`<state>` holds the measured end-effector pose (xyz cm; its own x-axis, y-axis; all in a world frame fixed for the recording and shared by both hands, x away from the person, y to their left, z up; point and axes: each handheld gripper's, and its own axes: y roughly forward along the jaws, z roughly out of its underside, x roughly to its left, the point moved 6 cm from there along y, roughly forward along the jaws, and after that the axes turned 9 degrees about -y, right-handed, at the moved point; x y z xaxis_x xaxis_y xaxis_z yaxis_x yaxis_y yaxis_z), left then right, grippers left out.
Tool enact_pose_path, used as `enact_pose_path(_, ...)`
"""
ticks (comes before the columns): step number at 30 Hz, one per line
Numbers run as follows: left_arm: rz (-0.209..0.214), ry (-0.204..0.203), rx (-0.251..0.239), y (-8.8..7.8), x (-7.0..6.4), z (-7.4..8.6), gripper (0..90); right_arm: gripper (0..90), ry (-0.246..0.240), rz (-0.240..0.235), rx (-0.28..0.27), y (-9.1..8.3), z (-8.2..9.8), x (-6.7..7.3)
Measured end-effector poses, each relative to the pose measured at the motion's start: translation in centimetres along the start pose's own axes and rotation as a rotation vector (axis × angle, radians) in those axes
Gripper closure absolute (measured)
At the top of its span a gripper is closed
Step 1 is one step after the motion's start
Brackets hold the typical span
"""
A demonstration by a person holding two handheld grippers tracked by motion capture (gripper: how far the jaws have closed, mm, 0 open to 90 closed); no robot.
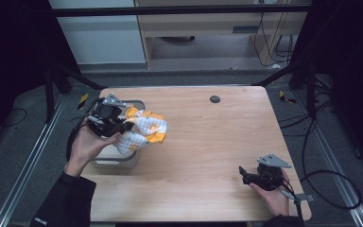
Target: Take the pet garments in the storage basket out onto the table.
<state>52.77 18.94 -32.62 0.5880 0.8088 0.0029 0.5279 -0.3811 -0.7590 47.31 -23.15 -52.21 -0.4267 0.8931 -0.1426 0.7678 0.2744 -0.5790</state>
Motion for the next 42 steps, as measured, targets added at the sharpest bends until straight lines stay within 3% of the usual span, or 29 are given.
enact_pose_path(16, 0.035, 0.047, 0.015, 1.6, -2.4, -1.1, 81.7, 12.7, 0.003, 0.002, -0.003, -0.1, 0.0, -0.1)
enact_pose_path(42, 0.092, 0.098, 0.042, 5.0, -5.6, -1.1, 81.6, 12.7, 0.007, 0.006, -0.005, -0.1, 0.0, -0.3)
